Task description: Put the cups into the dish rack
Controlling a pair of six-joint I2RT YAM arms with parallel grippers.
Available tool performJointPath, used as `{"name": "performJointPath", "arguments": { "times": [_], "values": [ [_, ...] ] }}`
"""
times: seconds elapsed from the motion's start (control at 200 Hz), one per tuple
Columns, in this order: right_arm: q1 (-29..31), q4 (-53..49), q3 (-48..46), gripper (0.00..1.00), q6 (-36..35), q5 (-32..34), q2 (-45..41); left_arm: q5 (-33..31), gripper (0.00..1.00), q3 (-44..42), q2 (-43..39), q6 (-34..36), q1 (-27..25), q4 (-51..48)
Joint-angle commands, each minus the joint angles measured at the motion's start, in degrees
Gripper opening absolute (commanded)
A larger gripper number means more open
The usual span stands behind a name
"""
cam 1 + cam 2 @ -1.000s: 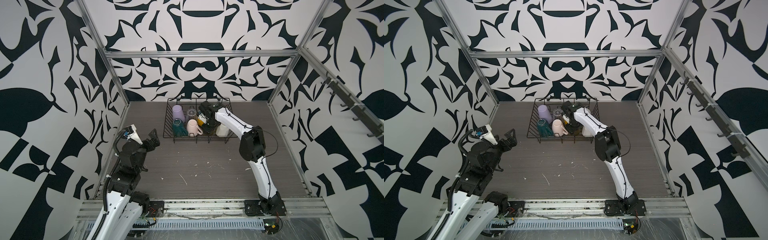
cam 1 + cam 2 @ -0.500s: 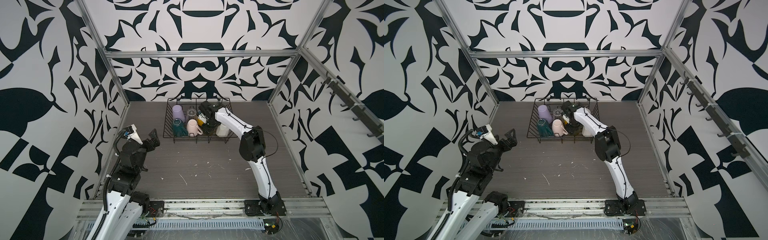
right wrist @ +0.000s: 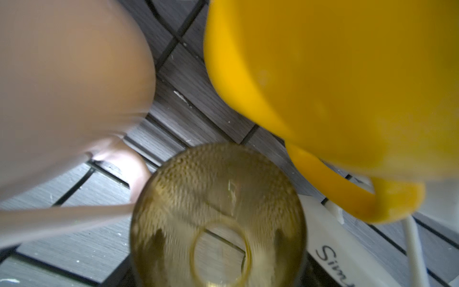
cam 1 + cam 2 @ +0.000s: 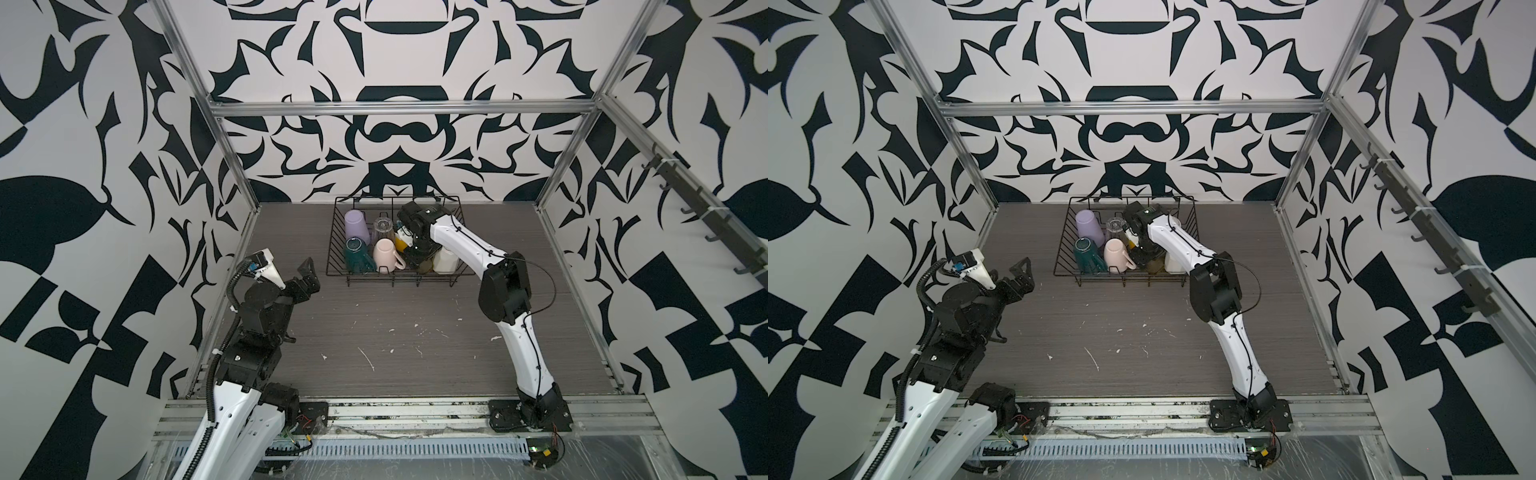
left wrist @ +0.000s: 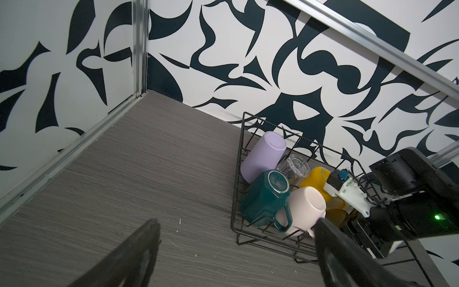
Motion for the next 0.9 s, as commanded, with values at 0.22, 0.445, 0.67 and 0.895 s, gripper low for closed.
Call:
{"name": "performJointPath", "arguments": {
  "times": [0.22, 0.445, 0.67, 0.895],
  "values": [
    [-0.25, -0.72, 1.92, 0.7, 0.29, -1.37, -4.08, 0.0, 0.99, -0.06, -0.18, 0.47, -0.08, 0.23],
    [-0.36, -0.27, 2.06, 0.65, 0.85, -2.04, -3.19, 0.08, 0.99, 0.2, -0.16, 0.47, -0.06, 0.32],
    [-0.36, 1.3, 1.67, 0.39, 1.37, -2.02, -6.7, 0.21, 0.99, 0.45, 0.05, 0.47, -0.05, 0.62],
    [-0.34, 4.1, -1.33, 0.32, 2.24, -3.05, -11.8, 2.66, 0.99, 1.21, 2.14, -0.15, -0.02, 3.28]
  ]
}}
